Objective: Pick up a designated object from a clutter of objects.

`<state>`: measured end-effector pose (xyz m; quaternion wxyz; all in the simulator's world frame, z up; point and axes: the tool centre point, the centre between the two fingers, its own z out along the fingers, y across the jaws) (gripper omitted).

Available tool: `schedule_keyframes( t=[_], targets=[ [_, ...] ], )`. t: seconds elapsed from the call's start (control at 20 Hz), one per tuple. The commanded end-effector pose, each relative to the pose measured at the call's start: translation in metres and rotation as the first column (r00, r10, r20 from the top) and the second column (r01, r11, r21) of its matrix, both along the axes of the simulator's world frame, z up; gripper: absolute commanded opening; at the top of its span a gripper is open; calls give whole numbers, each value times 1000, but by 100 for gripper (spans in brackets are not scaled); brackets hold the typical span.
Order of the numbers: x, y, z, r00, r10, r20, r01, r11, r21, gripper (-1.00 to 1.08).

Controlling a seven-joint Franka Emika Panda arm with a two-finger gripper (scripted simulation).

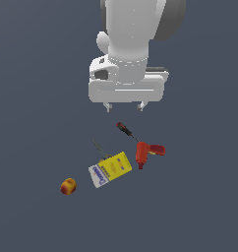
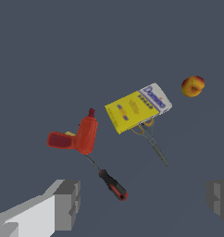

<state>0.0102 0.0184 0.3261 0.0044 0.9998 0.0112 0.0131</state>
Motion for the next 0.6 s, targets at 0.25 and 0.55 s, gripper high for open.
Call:
schedule_keyframes(
  t=[0.25, 0.55],
  targets=[
    [0, 13, -3, 1000, 10, -17, -9, 1000, 13, 100],
    [-3, 24, -5, 999, 23, -30, -23, 1000, 22, 100]
  ],
)
